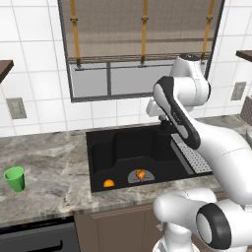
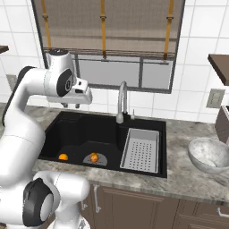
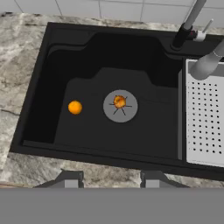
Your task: Remove the peach and orange from the sink. Then move the bowl and cup from the counter to the sink for washing.
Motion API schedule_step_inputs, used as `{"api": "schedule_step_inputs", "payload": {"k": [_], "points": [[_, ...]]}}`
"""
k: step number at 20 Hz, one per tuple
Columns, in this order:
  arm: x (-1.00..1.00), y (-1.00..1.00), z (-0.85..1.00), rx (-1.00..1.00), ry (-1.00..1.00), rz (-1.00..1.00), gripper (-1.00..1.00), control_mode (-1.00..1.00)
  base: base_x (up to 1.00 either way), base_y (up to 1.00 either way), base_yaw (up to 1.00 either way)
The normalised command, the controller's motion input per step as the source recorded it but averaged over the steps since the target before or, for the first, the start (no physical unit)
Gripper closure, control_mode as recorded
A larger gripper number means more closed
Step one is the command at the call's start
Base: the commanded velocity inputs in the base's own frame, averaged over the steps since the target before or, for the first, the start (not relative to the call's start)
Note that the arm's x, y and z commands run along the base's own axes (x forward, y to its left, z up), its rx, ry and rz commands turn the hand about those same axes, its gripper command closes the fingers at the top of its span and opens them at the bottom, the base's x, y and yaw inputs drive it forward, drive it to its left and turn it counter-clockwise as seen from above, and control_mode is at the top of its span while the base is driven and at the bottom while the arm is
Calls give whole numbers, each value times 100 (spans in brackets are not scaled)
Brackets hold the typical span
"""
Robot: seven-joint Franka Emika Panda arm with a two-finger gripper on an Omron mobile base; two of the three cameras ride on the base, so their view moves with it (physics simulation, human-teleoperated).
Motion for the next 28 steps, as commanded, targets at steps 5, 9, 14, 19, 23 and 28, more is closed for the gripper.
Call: {"api": "schedule_step_inputs", "payload": {"k": [5,9,14,19,23,28], "points": [[-5,0,-3,0,0,0,-100,-100,0,0,0],[-2,1,-11,0,0,0,-100,-100,0,0,0],[-1,1,-16,-3,-4,0,-100,-100,0,0,0],[0,4,-21,-10,-3,0,-100,-100,0,0,0],[0,1,-19,-8,-8,0,-100,-100,0,0,0],[0,0,-17,-1,-4,0,-100,-100,0,0,0]]}}
